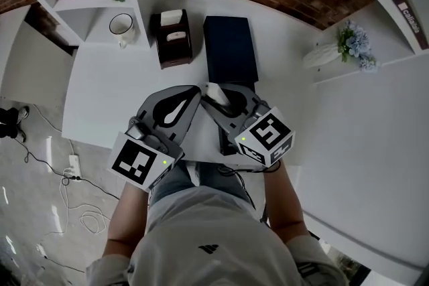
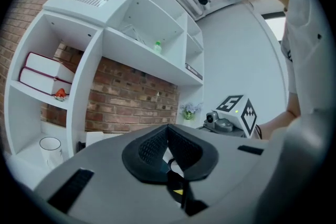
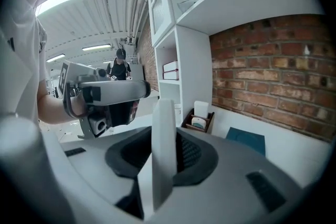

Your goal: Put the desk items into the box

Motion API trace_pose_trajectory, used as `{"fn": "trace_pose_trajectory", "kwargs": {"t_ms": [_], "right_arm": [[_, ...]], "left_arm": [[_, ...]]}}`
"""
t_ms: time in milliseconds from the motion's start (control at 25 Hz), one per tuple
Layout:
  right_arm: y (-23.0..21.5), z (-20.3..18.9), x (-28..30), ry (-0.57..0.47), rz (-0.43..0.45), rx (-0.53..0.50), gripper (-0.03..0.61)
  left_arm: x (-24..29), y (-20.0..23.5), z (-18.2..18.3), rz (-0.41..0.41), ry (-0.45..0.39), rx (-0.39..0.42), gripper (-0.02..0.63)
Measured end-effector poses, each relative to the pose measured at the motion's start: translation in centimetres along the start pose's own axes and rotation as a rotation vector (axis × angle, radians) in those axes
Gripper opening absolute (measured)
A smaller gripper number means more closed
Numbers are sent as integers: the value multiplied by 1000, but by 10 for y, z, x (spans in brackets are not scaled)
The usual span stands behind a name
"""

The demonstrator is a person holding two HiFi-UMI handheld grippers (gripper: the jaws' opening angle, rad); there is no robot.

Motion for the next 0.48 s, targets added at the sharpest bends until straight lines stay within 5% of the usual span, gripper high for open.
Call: {"fn": "trace_pose_trajectory", "kwargs": {"t_ms": [480], "right_arm": [[-10,-30,-65,-22,-162,81,114]], "left_arm": [[42,-46,-6,-169,34,3,11]]}}
Point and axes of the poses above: the fingertips, and each gripper's own axes: x forward along the fingers, y to its left, z out of its top, the point moved 8 cm from there along -x, backward along the fingers, and after that the axes turned 1 degree about z, right-handed, at the moved point
